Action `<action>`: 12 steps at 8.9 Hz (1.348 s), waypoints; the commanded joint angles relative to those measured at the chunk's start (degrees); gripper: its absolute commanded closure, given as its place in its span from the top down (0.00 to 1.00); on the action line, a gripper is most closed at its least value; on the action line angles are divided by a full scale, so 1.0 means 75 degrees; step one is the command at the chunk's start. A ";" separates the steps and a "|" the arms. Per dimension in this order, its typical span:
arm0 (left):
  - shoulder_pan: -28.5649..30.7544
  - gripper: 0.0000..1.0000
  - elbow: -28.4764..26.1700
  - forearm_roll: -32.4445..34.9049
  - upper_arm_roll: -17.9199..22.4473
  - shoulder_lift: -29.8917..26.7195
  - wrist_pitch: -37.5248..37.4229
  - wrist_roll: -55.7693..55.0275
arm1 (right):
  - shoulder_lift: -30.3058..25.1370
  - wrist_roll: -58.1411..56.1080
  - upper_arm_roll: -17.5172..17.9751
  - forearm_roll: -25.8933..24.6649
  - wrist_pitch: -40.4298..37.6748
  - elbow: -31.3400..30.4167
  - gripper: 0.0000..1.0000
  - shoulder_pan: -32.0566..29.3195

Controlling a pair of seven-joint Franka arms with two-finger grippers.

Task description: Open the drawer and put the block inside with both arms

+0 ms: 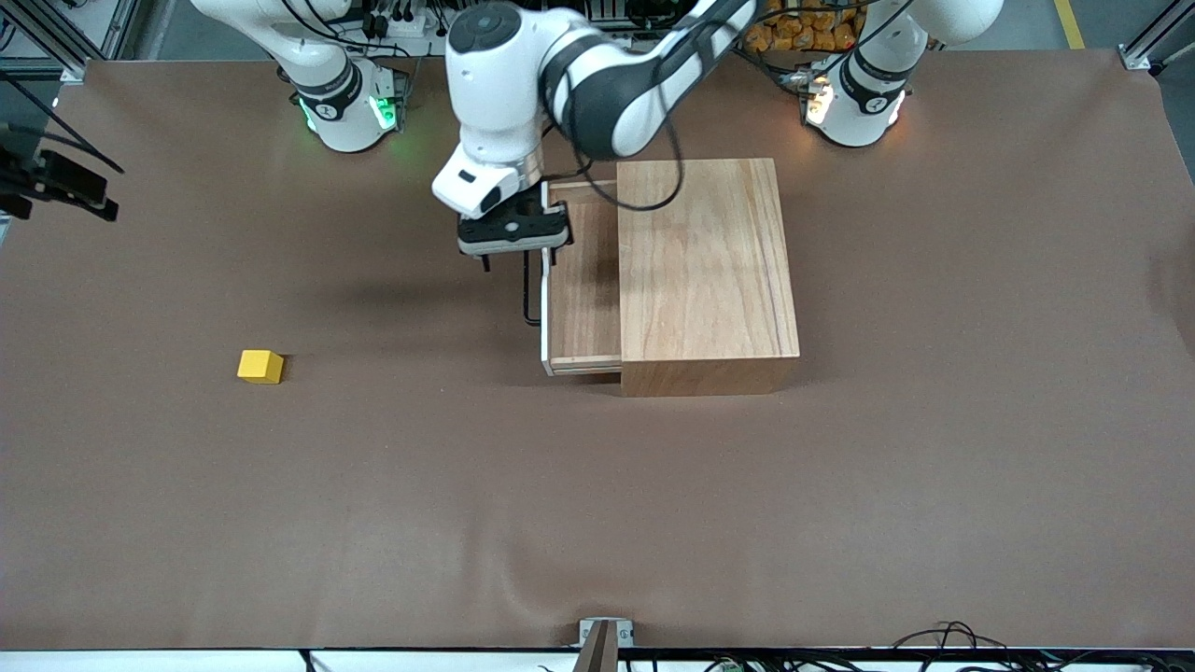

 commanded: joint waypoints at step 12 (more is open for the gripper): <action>0.6114 1.00 -0.0913 0.0053 -0.0122 -0.2724 -0.3775 0.7147 | 0.3618 -0.0908 0.0096 0.0421 0.5207 -0.2919 1.00 -0.1128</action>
